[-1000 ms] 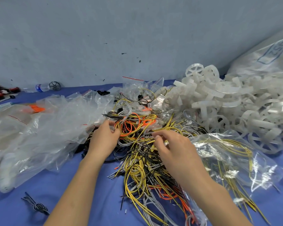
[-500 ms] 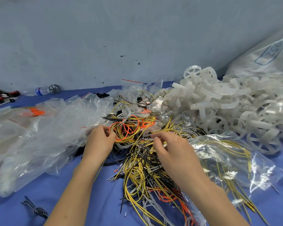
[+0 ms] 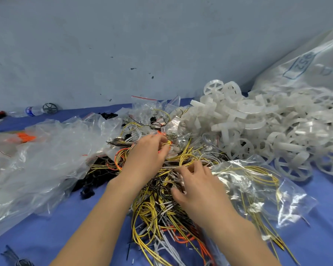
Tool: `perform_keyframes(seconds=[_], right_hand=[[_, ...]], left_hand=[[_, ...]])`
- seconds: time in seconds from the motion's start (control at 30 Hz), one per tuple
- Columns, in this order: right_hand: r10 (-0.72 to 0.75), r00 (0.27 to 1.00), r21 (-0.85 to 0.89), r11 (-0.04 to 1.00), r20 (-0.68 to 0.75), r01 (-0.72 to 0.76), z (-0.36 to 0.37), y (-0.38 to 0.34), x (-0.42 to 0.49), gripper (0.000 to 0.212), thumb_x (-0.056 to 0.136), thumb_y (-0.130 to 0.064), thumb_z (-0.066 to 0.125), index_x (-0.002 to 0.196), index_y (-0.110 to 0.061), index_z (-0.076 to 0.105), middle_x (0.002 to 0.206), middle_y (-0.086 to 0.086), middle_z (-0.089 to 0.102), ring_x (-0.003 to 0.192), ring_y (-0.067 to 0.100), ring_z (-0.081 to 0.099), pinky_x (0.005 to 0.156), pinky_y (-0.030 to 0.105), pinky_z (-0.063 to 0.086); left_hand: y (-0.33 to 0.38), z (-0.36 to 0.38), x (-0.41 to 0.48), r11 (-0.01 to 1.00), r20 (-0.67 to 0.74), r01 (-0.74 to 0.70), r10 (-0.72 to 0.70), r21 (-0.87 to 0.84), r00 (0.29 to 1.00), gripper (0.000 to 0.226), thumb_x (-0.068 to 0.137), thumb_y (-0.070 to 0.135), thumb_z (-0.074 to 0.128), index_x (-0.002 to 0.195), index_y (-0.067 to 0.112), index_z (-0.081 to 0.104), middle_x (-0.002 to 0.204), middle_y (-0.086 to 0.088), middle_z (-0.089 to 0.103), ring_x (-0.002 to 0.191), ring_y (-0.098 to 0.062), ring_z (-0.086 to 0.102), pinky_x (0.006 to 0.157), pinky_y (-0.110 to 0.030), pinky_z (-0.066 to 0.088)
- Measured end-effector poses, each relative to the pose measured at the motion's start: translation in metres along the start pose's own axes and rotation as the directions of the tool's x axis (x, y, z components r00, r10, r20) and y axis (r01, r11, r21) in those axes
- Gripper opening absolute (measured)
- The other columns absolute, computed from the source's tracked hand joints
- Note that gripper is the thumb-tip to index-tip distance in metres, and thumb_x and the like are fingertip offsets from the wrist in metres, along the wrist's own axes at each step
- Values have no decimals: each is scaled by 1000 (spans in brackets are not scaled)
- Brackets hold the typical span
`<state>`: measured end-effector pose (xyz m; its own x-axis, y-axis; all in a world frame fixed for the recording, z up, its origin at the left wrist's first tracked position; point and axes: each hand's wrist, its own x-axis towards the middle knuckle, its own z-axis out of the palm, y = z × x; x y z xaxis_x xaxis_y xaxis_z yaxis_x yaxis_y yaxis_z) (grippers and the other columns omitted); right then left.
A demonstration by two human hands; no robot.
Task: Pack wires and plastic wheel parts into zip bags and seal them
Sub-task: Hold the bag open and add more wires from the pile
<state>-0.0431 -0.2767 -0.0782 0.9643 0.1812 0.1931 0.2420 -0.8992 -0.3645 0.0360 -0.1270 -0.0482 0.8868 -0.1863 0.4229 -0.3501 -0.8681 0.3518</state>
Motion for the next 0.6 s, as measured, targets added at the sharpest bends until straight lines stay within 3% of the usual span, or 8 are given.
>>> perform_keyframes(seconds=[0.1, 0.27, 0.37, 0.43, 0.47, 0.53, 0.6], right_hand=[[11, 1000, -14, 1000, 9, -11, -3, 9, 0, 42, 100, -41, 44, 140, -31, 40, 130, 0, 40, 119, 23, 44, 93, 37, 45], [26, 992, 130, 991, 125, -42, -17, 26, -1, 41, 98, -55, 45, 133, -34, 49, 120, -3, 44, 111, 20, 49, 83, 35, 45], [18, 986, 136, 990, 164, -41, -19, 31, -2, 40, 98, -55, 45, 130, -32, 49, 118, -3, 45, 110, 21, 51, 86, 36, 46], [21, 984, 139, 989, 175, -46, -19, 32, -2, 40, 98, -54, 44, 129, -30, 48, 119, -2, 46, 112, 22, 51, 88, 37, 46], [23, 984, 144, 988, 177, -49, -19, 32, -2, 40, 98, -54, 44, 129, -29, 48, 120, -2, 46, 112, 22, 51, 89, 38, 47], [26, 984, 156, 986, 177, -54, -20, 33, -2, 41, 99, -53, 42, 131, -28, 47, 122, -1, 46, 113, 23, 51, 91, 39, 47], [28, 983, 170, 984, 180, -59, -21, 33, -3, 41, 100, -52, 42, 133, -28, 45, 124, 0, 47, 113, 22, 52, 92, 40, 48]], left_hand=[[15, 17, 21, 978, 93, -131, 117, 160, 989, 24, 97, 36, 51, 117, 25, 58, 116, 1, 57, 110, -18, 51, 97, -38, 45], [6, 32, 38, 869, 201, -278, 212, 410, 956, 26, 98, 32, 49, 122, 22, 53, 123, -1, 55, 114, -21, 49, 96, -36, 42], [-7, 28, 36, 891, 168, -257, 208, 374, 964, 25, 95, 16, 54, 114, 24, 41, 109, 2, 61, 91, -16, 54, 73, -27, 46], [-19, 22, 33, 872, 171, -261, 207, 414, 963, 37, 88, 3, 53, 99, 30, 31, 95, 4, 61, 72, -13, 47, 54, -22, 35], [-25, 17, 33, 862, 183, -261, 200, 434, 963, 41, 84, 0, 53, 95, 32, 29, 93, 5, 60, 71, -13, 45, 53, -23, 31], [-37, 8, 34, 840, 233, -283, 192, 463, 953, 31, 85, 4, 50, 99, 31, 43, 102, 6, 62, 83, -14, 48, 62, -28, 40], [-43, 6, 35, 828, 307, -318, 187, 462, 933, 24, 96, 24, 43, 117, 31, 54, 120, 8, 59, 105, -15, 51, 84, -34, 49]])
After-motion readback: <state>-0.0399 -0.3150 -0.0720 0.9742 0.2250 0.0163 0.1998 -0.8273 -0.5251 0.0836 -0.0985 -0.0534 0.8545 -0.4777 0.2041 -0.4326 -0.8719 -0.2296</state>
